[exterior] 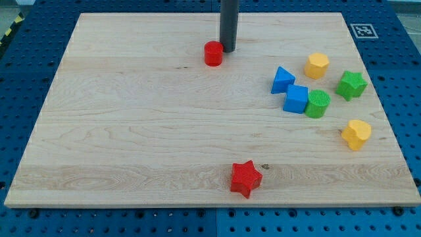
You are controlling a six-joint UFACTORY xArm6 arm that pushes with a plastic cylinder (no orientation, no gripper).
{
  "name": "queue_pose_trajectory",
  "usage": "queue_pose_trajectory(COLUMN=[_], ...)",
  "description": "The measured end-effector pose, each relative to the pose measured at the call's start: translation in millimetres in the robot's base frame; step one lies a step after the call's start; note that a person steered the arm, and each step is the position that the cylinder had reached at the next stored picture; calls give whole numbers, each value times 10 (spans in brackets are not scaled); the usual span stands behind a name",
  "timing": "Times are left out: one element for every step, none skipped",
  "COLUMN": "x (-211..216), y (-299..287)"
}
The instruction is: Drag the red circle diagonally bottom left to the blue cube
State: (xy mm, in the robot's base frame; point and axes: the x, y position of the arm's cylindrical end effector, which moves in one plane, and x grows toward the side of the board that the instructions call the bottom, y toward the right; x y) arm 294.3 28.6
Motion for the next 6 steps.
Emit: queue_pose_trajectory(x=[-330, -218, 421, 1190, 1512, 1663], y=[-54, -278, -290, -230, -230, -230])
